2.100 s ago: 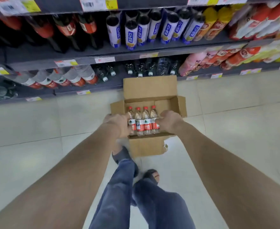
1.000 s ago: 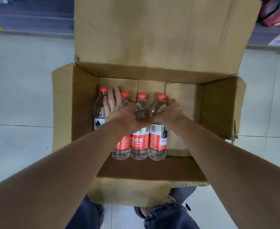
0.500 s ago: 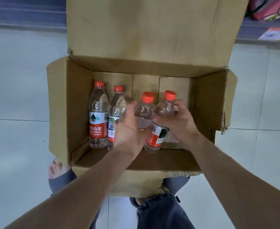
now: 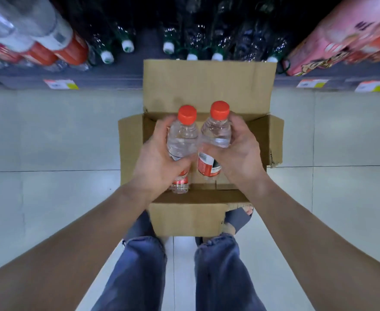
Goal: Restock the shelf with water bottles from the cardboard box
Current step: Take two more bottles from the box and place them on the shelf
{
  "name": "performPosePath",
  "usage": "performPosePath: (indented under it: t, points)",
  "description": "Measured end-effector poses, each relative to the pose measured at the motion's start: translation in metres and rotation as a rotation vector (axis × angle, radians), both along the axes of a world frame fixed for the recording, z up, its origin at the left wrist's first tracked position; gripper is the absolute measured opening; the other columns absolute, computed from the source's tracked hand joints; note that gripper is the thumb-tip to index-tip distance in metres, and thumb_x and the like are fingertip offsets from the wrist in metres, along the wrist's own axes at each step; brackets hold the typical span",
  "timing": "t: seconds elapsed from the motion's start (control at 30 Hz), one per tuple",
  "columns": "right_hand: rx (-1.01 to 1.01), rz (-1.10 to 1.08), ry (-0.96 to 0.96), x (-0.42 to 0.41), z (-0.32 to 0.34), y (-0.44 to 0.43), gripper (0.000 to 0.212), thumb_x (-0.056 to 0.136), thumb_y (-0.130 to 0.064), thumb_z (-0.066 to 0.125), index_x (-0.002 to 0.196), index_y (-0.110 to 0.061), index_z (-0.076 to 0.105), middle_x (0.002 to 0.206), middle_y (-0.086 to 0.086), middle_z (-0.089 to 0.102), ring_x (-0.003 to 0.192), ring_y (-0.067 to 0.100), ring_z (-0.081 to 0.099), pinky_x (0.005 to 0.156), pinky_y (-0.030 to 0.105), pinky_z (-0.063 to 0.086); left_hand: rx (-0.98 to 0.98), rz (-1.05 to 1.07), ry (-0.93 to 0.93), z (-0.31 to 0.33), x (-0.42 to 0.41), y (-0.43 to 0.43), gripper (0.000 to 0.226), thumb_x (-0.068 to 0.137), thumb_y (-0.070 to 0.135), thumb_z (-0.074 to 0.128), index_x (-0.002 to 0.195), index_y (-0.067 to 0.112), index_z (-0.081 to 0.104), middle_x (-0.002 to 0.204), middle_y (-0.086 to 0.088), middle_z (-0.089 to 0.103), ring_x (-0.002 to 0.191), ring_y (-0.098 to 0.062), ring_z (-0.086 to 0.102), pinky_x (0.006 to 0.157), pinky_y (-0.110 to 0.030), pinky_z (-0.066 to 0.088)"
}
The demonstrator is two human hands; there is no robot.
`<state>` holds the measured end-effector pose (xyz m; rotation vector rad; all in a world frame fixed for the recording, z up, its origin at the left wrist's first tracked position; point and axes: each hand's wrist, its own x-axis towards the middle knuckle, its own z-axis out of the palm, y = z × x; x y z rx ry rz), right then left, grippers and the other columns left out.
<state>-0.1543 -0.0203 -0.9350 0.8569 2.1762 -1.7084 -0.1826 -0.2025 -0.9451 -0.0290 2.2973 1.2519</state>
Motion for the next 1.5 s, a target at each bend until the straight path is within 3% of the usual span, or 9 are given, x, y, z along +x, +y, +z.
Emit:
performPosePath:
  t: [0.1, 0.2, 0.4, 0.57, 0.9, 1.0, 1.13, 1.23, 1.5]
  points:
    - [0.04, -0.014, 0.069, -0.014, 0.1, -0.026, 0.068, 0.073, -0.018, 0.09, 0.132, -0.027, 0.058, 0.104, -0.018, 0.073, 0.095, -0.005, 0.069, 0.083, 0.013, 0.053, 0.003, -0.042, 0.076, 0.088, -0.018, -0.031, 0.082, 0.075, 0.024, 0.091, 0.138, 0.044, 0.042, 0.11, 0.031, 0.068, 0.097, 0.003, 0.069, 0.088, -0.027, 0.058]
    - [0.046, -0.011, 0.131, -0.022, 0.2, -0.056, 0.069, 0.073, -0.012, 0.089, 0.132, -0.029, 0.057, 0.102, -0.016, 0.074, 0.092, -0.004, 0.07, 0.084, 0.016, 0.054, -0.004, -0.042, 0.134, 0.18, -0.03, -0.065, 0.086, 0.072, 0.03, 0.092, 0.139, 0.046, 0.041, 0.112, 0.024, 0.07, 0.104, -0.01, 0.071, 0.094, -0.04, 0.058]
    - [0.09, 0.023, 0.264, -0.042, 0.384, -0.121, 0.072, 0.071, -0.008, 0.086, 0.133, -0.03, 0.058, 0.104, -0.01, 0.075, 0.095, 0.005, 0.071, 0.09, 0.03, 0.057, 0.028, 0.012, 0.264, 0.355, -0.053, -0.137, 0.088, 0.067, 0.039, 0.09, 0.138, 0.048, 0.041, 0.12, 0.021, 0.069, 0.113, -0.01, 0.068, 0.099, -0.045, 0.056]
    - [0.219, 0.103, 0.41, -0.045, 0.523, -0.183, 0.07, 0.066, -0.025, 0.087, 0.126, -0.041, 0.056, 0.116, -0.009, 0.069, 0.109, 0.011, 0.066, 0.1, 0.039, 0.051, 0.032, 0.093, 0.382, 0.482, -0.048, -0.208, 0.089, 0.064, 0.041, 0.089, 0.136, 0.051, 0.038, 0.12, 0.02, 0.07, 0.114, -0.014, 0.069, 0.1, -0.047, 0.055]
    - [0.217, 0.319, 0.674, 0.024, 0.75, -0.329, 0.074, 0.07, -0.027, 0.089, 0.135, -0.033, 0.055, 0.116, -0.019, 0.066, 0.104, 0.002, 0.063, 0.094, 0.031, 0.053, 0.059, 0.191, 0.623, 0.71, 0.047, -0.366, 0.091, 0.064, 0.048, 0.09, 0.138, 0.058, 0.038, 0.118, 0.017, 0.071, 0.115, -0.01, 0.067, 0.1, -0.047, 0.054]
    - [0.206, 0.411, 0.742, 0.044, 0.803, -0.377, 0.075, 0.073, -0.028, 0.089, 0.138, -0.03, 0.052, 0.107, -0.025, 0.061, 0.096, -0.006, 0.058, 0.082, 0.019, 0.051, 0.039, 0.228, 0.688, 0.765, 0.081, -0.417, 0.088, 0.065, 0.049, 0.092, 0.136, 0.055, 0.041, 0.115, 0.016, 0.073, 0.113, -0.009, 0.068, 0.098, -0.046, 0.055]
    - [0.2, 0.501, 0.814, 0.063, 0.854, -0.453, 0.081, 0.068, -0.035, 0.091, 0.139, -0.034, 0.051, 0.125, -0.011, 0.065, 0.114, 0.012, 0.062, 0.097, 0.039, 0.053, -0.005, 0.299, 0.774, 0.825, 0.121, -0.485, 0.087, 0.06, 0.056, 0.089, 0.132, 0.057, 0.041, 0.108, 0.015, 0.074, 0.107, -0.009, 0.069, 0.096, -0.047, 0.057]
    - [0.189, 0.51, 0.862, 0.071, 0.873, -0.512, 0.088, 0.06, -0.044, 0.09, 0.139, -0.038, 0.05, 0.131, -0.009, 0.065, 0.12, 0.017, 0.063, 0.101, 0.048, 0.052, -0.036, 0.346, 0.803, 0.856, 0.143, -0.538, 0.095, 0.059, 0.055, 0.089, 0.142, 0.051, 0.042, 0.107, 0.014, 0.073, 0.106, -0.01, 0.07, 0.093, -0.047, 0.058]
    - [0.19, 0.634, 0.902, 0.084, 0.911, -0.673, 0.096, 0.071, -0.036, 0.092, 0.151, -0.027, 0.041, 0.147, -0.002, 0.053, 0.132, 0.018, 0.051, 0.107, 0.044, 0.047, 0.043, 0.491, 0.848, 0.883, 0.176, -0.697, 0.091, 0.062, 0.046, 0.094, 0.139, 0.046, 0.046, 0.105, 0.009, 0.076, 0.098, -0.012, 0.074, 0.091, -0.048, 0.06]
